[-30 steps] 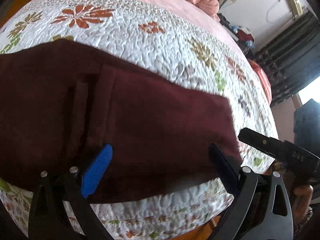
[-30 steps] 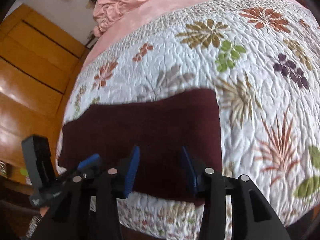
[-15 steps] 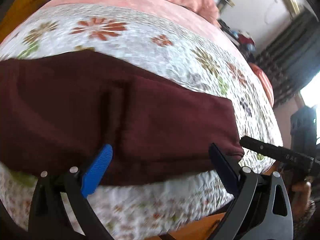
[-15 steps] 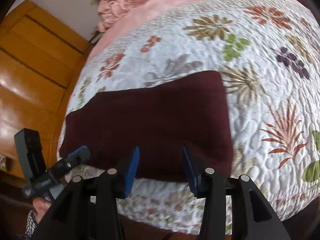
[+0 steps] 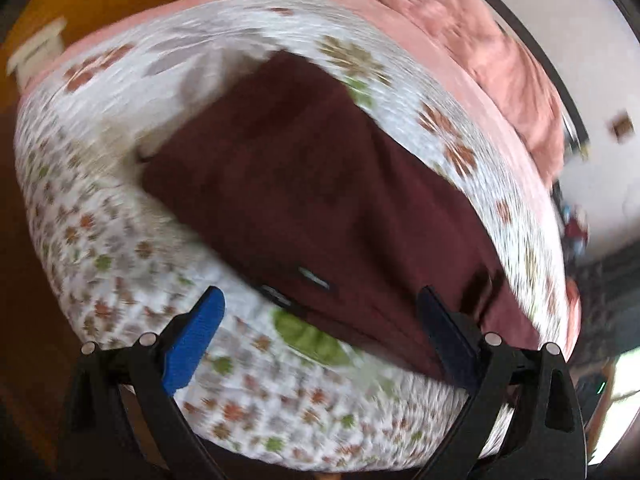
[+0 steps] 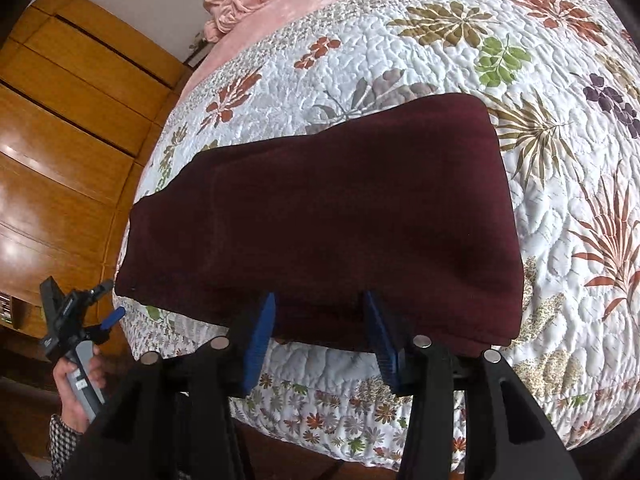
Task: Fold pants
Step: 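Grasp and lift the trouser end with the left tool while the right tool pins the bundle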
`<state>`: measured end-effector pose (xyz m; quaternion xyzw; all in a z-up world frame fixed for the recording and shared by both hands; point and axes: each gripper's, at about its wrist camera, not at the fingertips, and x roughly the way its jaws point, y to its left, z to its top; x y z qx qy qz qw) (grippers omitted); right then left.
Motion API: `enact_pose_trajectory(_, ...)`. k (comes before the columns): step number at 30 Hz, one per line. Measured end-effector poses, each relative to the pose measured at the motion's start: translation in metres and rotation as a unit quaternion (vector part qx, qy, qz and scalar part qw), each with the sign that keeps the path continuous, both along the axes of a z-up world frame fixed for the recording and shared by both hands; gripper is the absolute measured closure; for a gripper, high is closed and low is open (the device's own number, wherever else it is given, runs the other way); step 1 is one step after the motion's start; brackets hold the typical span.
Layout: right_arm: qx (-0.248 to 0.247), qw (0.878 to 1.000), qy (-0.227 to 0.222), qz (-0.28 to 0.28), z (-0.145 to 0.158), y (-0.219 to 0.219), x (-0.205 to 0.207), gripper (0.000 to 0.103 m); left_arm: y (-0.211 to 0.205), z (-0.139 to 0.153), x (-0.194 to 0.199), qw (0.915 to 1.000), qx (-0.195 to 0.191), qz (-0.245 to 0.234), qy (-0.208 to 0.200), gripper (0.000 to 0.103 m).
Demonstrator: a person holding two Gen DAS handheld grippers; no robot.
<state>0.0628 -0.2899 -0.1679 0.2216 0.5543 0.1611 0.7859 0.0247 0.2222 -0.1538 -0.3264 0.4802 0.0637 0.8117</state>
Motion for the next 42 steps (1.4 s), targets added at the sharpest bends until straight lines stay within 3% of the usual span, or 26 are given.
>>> enact_pose_trajectory(3, -0.006, 1.0, -0.002, 0.004, -0.001, 0.001, 0.0, 0.056, 0.03, -0.012, -0.001, 0.996, -0.074, 0.048, -0.012, 0.007)
enact_pose_trajectory(6, -0.01, 1.0, -0.001, 0.005, -0.003, 0.003, 0.0, 0.056, 0.053, -0.025, 0.001, 0.9861, -0.127, 0.104, -0.021, 0.007)
enact_pose_trajectory(10, -0.012, 1.0, 0.001, 0.006, -0.004, 0.003, 0.003, 0.055, 0.074, -0.036, 0.006, 0.979, -0.147, 0.139, -0.025, 0.012)
enact_pose_trajectory(13, -0.018, 1.0, 0.001, 0.008, -0.005, 0.004, 0.004, 0.055, 0.086, -0.047, 0.013, 0.9731, -0.171, 0.152, -0.024, 0.03)
enact_pose_trajectory(18, -0.026, 1.0, 0.0, 0.011, -0.006, 0.009, 0.007, 0.052, 0.09, -0.057, 0.021, 0.969, -0.19, 0.156, -0.018, 0.03)
enact_pose_trajectory(19, -0.029, 1.0, -0.001, 0.012, -0.006, 0.01, 0.007, 0.052, 0.09, -0.059, 0.022, 0.9681, -0.194, 0.157, -0.017, 0.035)
enact_pose_trajectory(20, -0.031, 0.999, -0.001, 0.012, -0.006, 0.011, 0.007, 0.052, 0.091, -0.061, 0.022, 0.9675, -0.196, 0.159, -0.017, 0.05)
enact_pose_trajectory(22, -0.034, 0.999, -0.003, 0.014, -0.006, 0.011, 0.007, 0.052, 0.09, -0.054, 0.023, 0.9656, -0.209, 0.152, -0.033, 0.067)
enact_pose_trajectory(24, -0.035, 0.999, -0.003, 0.016, -0.006, 0.011, 0.007, 0.052, 0.086, -0.036, 0.018, 0.9642, -0.214, 0.129, -0.09, 0.071)
enact_pose_trajectory(26, -0.034, 0.999, -0.001, 0.015, -0.007, 0.011, 0.008, 0.051, 0.082, -0.029, 0.017, 0.9641, -0.209, 0.12, -0.111, 0.07)
enact_pose_trajectory(29, -0.036, 0.999, 0.0, 0.016, -0.007, 0.012, 0.009, 0.051, 0.083, -0.037, 0.025, 0.9727, -0.178, 0.129, -0.076, 0.068)
enact_pose_trajectory(30, -0.036, 0.999, -0.001, 0.016, -0.007, 0.011, 0.009, 0.051, 0.084, -0.045, 0.026, 0.9721, -0.18, 0.135, -0.065, 0.065)
enact_pose_trajectory(32, -0.035, 0.999, -0.002, 0.017, -0.008, 0.011, 0.008, 0.051, 0.085, -0.055, 0.028, 0.9702, -0.19, 0.142, -0.052, 0.048)
enact_pose_trajectory(36, -0.035, 0.999, 0.001, 0.019, -0.009, 0.011, 0.01, 0.051, 0.08, -0.058, 0.037, 0.9698, -0.187, 0.149, -0.048, 0.041)
enact_pose_trajectory(37, -0.035, 0.999, 0.001, 0.02, -0.009, 0.011, 0.01, 0.051, 0.077, -0.055, 0.04, 0.9726, -0.177, 0.144, -0.046, 0.046)
enact_pose_trajectory(38, -0.035, 0.999, 0.001, 0.019, -0.01, 0.011, 0.011, 0.051, 0.074, -0.052, 0.044, 0.9768, -0.156, 0.142, -0.036, 0.063)
enact_pose_trajectory(39, -0.034, 0.999, 0.0, 0.02, -0.01, 0.011, 0.01, 0.05, 0.073, -0.051, 0.046, 0.9798, -0.137, 0.144, -0.024, 0.069)
enact_pose_trajectory(42, -0.03, 0.999, -0.003, 0.02, -0.01, 0.01, 0.009, 0.05, 0.077, -0.057, 0.042, 0.9763, -0.148, 0.156, -0.025, 0.073)
